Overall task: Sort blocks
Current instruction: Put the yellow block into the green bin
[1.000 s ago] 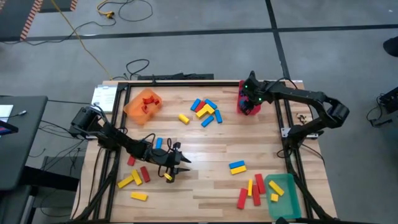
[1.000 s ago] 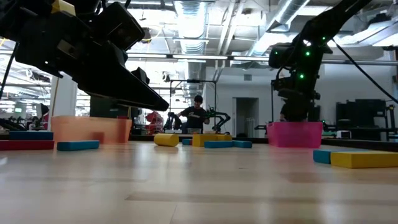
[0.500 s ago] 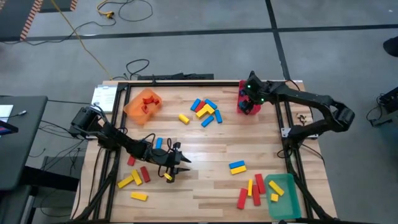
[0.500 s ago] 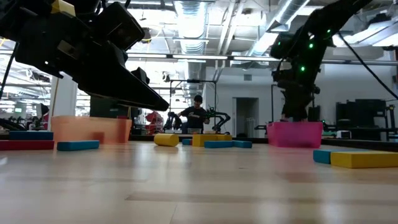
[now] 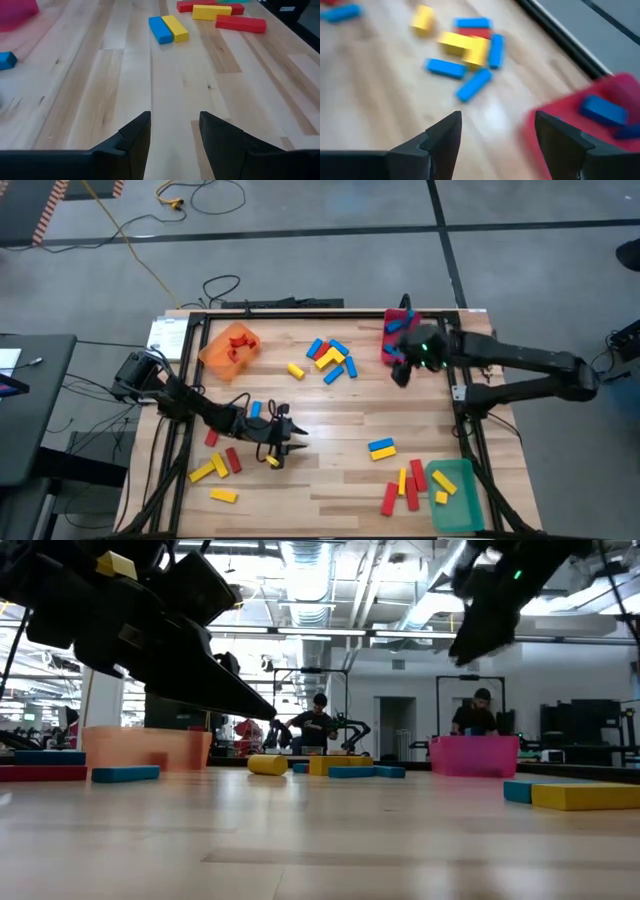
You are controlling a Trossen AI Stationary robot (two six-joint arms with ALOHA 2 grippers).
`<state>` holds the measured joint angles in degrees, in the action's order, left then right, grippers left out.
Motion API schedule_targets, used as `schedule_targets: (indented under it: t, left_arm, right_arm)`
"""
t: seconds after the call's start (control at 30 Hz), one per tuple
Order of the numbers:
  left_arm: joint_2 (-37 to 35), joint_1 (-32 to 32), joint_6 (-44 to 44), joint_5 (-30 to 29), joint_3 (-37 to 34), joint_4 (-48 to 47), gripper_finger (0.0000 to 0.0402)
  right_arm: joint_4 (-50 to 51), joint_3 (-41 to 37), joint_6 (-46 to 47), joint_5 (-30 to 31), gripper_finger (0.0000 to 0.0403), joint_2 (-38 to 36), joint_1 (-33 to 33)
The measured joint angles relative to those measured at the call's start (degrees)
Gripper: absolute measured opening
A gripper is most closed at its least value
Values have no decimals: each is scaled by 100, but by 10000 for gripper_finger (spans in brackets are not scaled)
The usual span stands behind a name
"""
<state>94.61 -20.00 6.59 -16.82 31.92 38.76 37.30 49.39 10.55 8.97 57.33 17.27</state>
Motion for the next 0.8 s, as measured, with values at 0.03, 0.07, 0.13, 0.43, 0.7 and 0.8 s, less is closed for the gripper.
schedule_targets:
  t: [0.03, 0.07, 0.13, 0.43, 0.7, 0.8]
  left_arm:
    - [0, 20, -15, 0, 0, -2, 165]
    - [0, 41, -18, -2, 0, -6, 165]
    - [0, 83, -19, -2, 0, -7, 165]
    - [0, 245, -23, -2, 0, -9, 165]
    - [-43, 401, 15, 84, 4, 31, 165]
    - [-152, 412, 13, 334, 5, 12, 165]
  right_arm:
    - [1, 0, 56, -2, 265, -103, -247]
    - [0, 0, 142, -2, 265, -192, -503]
    - [0, 0, 289, -2, 265, -335, -1025]
    - [-27, 2, 860, -4, 265, -391, -3230]
    - [-75, 2, 1480, 12, 265, 51, -4421]
    - [-175, 2, 1495, 18, 265, 324, -4670]
